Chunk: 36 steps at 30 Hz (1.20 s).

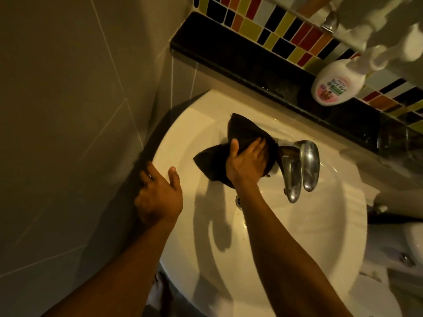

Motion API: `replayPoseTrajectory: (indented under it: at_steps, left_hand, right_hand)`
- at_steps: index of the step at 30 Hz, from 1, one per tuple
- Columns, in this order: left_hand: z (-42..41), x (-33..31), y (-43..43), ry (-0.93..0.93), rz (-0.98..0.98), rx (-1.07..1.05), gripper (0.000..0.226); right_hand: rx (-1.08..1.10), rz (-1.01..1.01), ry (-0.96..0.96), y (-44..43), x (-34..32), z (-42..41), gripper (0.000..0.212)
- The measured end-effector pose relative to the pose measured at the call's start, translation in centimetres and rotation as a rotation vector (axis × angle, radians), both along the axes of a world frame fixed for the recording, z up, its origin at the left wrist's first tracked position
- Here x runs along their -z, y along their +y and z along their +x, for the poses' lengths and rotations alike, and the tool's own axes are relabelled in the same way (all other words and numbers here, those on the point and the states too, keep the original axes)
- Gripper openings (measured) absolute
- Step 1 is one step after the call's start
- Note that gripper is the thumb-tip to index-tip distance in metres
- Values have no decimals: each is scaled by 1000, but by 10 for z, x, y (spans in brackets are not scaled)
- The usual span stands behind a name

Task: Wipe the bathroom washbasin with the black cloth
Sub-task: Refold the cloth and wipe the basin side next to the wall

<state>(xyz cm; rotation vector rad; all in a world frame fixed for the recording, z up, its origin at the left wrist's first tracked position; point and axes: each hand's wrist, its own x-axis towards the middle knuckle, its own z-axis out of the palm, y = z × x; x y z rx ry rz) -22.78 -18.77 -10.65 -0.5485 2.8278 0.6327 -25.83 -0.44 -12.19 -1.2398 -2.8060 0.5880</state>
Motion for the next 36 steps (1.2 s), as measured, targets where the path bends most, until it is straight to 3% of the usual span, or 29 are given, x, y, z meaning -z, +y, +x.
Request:
replayPoseTrajectory:
  at_steps: [2,6,12,15,18,21,25,28,32,36]
  left_hand:
    - [1,-1,0,8,3,-7,65]
    - [1,-3,1,7,6,-10,64]
    - [0,0,0,16,-3,0,65]
    - [-1,-1,1,8,12,-12,64]
    - [-1,-1,2,7,13,-11,63]
    - [-1,-1,2,4,17,-19,63]
    - [-1,0,2,-4,33,-11,62]
    - [-2,4,2,1,42,5,60]
    - [0,6,0,39,43,12,56]
    - [-1,7,-1,34,31,34,58]
  right_hand:
    - [-7,-31,6,-21,-3,-25,84]
    - [-331,34,66,-23,4,-7,77]
    - [18,1,97,-3,9,-4,84]
    - [7,18,130,-18,7,-31,69]
    - [-78,-94,311,-12,9,-32,51]
    - [250,-491,656,-7,-16,-32,41]
    - [545,-627,960,0,-36,-56,39]
    - [461,-464,872,2,-28,-75,49]
    - [247,-87,372,4,-6,-90,51]
    - [-21,44,254,-22,2,-94,51]
